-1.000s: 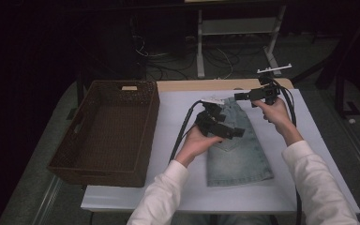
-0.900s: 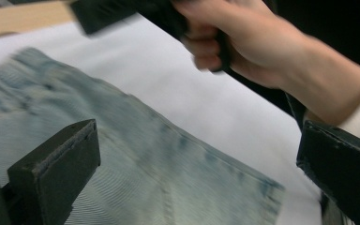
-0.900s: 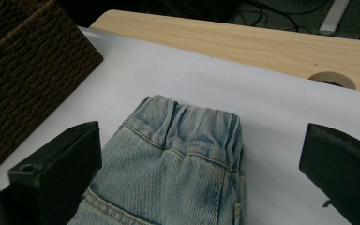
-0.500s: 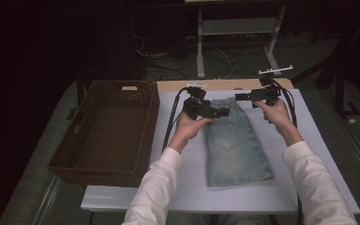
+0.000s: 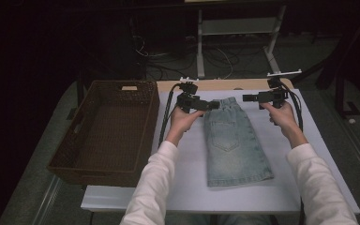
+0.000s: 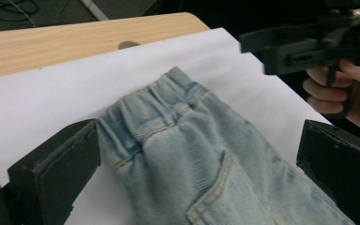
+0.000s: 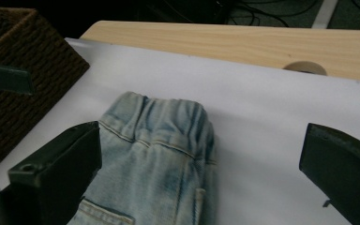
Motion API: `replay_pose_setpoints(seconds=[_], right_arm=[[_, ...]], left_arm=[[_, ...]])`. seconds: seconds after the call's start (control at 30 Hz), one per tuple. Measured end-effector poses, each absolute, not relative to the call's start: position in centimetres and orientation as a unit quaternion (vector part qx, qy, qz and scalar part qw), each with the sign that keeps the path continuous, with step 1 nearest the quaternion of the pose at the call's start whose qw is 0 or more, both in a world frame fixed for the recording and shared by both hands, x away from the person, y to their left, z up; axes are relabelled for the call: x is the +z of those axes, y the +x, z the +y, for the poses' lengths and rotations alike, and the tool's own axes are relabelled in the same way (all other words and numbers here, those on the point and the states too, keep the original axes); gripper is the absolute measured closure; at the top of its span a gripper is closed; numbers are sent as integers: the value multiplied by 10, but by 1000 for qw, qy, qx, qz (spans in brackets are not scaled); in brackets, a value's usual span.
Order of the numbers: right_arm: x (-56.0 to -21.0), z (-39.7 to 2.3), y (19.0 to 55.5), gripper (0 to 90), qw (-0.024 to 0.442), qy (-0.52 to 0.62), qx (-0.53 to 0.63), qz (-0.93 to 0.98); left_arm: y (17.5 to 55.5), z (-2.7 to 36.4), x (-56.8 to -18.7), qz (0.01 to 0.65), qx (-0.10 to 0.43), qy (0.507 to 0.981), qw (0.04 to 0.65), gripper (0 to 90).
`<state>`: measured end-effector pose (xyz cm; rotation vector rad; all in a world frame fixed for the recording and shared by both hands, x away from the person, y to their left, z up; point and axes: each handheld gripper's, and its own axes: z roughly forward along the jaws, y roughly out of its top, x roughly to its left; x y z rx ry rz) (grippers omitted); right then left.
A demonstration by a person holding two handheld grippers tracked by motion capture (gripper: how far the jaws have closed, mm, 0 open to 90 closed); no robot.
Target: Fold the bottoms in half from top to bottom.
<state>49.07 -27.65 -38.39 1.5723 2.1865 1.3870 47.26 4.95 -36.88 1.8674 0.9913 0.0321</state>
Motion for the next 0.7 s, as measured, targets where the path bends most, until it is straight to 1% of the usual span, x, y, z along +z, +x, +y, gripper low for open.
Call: replay_pose_setpoints(seconds=[0.3, 0.57, 0.7], right_arm=[[-390, -291, 488, 0, 67, 535, 461, 705], [-405, -303, 484, 0, 58, 547, 463, 696], [-411, -301, 482, 0, 56, 548, 454, 701]], left_arm=[[486, 53, -387, 435, 14, 755, 490, 0], [488, 58, -404, 464, 2, 734, 496, 0], [487, 58, -416, 476, -8, 732, 487, 0]])
